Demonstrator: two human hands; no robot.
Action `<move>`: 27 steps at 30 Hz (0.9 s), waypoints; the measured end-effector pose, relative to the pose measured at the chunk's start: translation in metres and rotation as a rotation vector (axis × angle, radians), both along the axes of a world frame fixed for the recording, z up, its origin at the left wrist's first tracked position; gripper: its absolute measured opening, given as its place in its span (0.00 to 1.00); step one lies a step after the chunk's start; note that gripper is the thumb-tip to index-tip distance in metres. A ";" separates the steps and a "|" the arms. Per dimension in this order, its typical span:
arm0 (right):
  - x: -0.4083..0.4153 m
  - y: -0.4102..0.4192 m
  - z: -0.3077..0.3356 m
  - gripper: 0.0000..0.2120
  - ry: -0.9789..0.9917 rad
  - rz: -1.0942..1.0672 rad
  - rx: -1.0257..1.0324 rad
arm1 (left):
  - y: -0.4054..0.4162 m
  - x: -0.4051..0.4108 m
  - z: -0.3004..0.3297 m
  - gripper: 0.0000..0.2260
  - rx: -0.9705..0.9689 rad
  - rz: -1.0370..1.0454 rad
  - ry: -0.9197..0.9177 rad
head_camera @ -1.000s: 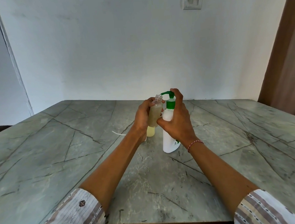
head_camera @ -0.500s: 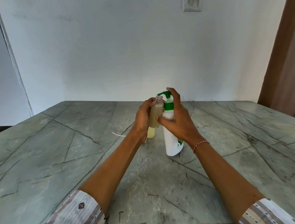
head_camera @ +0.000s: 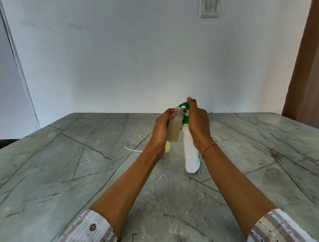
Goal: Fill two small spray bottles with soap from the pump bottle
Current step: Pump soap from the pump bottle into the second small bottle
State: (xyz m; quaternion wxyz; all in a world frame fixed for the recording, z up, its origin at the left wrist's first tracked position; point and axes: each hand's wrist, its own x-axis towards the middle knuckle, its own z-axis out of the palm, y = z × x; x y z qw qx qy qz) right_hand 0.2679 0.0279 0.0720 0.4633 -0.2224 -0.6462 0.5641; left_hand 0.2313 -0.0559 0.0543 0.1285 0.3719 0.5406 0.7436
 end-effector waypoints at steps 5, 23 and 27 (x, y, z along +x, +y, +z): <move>0.000 -0.001 -0.003 0.24 0.127 -0.093 -0.020 | 0.002 0.006 0.002 0.13 0.006 0.001 0.024; 0.001 -0.002 -0.004 0.17 0.207 -0.082 -0.005 | 0.006 0.007 -0.002 0.15 -0.020 0.074 0.070; -0.003 -0.001 -0.005 0.17 0.150 -0.100 0.030 | 0.007 0.007 -0.005 0.17 0.017 0.078 0.048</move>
